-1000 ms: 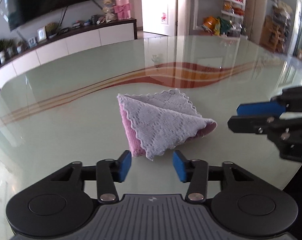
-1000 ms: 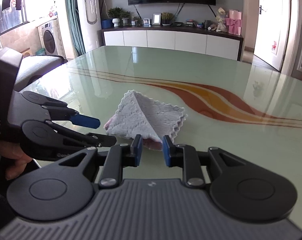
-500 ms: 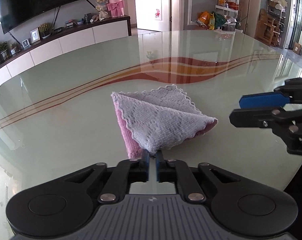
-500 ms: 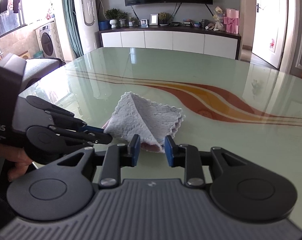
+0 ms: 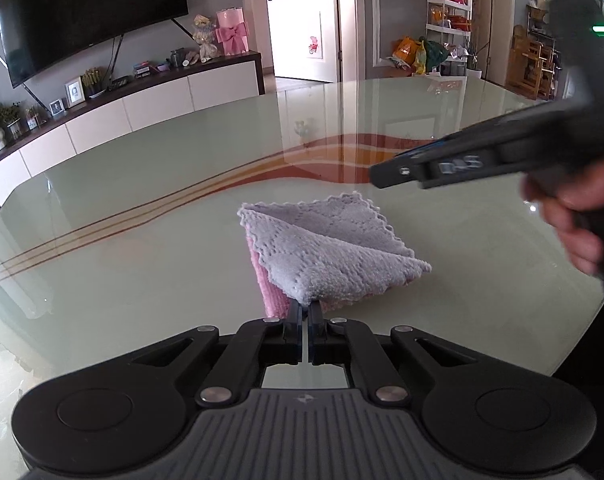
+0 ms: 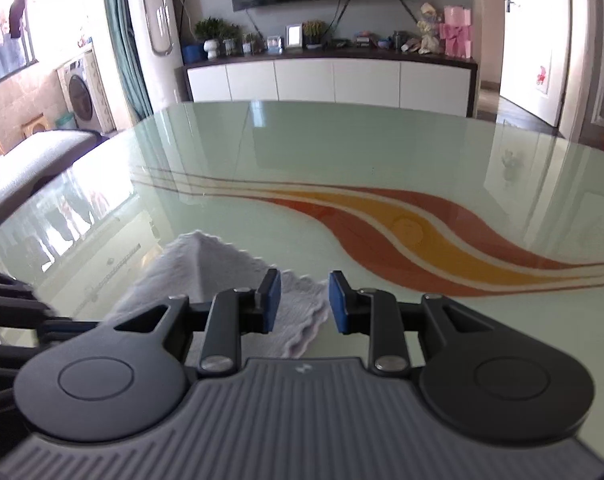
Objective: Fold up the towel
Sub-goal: 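Close the left gripper on the towel corner beside the right gripper, then lift the towel with both grippers and shake it open in the air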
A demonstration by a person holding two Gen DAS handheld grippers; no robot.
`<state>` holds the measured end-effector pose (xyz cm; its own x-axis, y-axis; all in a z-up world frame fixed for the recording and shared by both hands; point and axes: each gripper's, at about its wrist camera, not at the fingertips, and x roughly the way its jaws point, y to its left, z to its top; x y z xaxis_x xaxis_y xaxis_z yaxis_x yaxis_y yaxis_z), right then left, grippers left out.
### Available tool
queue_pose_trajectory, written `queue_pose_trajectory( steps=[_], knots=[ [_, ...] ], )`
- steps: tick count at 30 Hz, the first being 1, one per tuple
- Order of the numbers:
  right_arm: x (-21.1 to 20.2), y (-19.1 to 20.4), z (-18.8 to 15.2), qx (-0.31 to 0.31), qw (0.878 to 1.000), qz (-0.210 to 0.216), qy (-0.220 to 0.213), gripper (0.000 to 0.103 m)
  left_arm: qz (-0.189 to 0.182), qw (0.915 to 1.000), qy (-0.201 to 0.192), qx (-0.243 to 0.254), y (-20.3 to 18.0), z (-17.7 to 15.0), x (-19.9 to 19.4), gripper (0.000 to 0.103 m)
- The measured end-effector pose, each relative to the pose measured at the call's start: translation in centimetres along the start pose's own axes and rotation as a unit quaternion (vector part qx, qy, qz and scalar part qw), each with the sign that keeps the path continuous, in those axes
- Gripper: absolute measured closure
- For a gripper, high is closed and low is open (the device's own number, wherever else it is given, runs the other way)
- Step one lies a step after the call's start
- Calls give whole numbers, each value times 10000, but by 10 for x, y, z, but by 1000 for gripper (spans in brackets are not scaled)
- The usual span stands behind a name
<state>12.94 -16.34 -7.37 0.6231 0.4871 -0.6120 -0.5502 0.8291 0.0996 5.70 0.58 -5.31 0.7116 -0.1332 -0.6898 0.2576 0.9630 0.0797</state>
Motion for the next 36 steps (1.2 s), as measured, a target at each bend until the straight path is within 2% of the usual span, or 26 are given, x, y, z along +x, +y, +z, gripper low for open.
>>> queue_pose_trajectory(
  steps=[4, 9, 20, 25, 26, 32, 36],
  knots=[
    [14, 3, -7, -143, 9995, 143, 258, 77, 64, 9999, 46, -66, 6, -4, -3, 101],
    [21, -3, -14, -3, 9988, 240, 422, 77, 93, 9999, 76, -98, 11, -5, -3, 101],
    [24, -14, -12, 326, 9979, 353, 432, 73, 81, 9999, 104, -103, 12, -5, -2, 101],
    [23, -10, -12, 232, 9975, 510, 427, 84, 81, 9999, 108, -100, 12, -6, -2, 101],
    [22, -10, -12, 229, 9975, 527, 404, 89, 78, 9999, 105, -102, 12, -6, -2, 101],
    [12, -5, -9, 181, 9981, 542, 225, 96, 100, 9998, 97, -110, 13, -7, -2, 101],
    [1, -3, -6, 111, 9985, 520, 109, 97, 120, 9998, 30, -142, 15, -5, -6, 101]
  ],
)
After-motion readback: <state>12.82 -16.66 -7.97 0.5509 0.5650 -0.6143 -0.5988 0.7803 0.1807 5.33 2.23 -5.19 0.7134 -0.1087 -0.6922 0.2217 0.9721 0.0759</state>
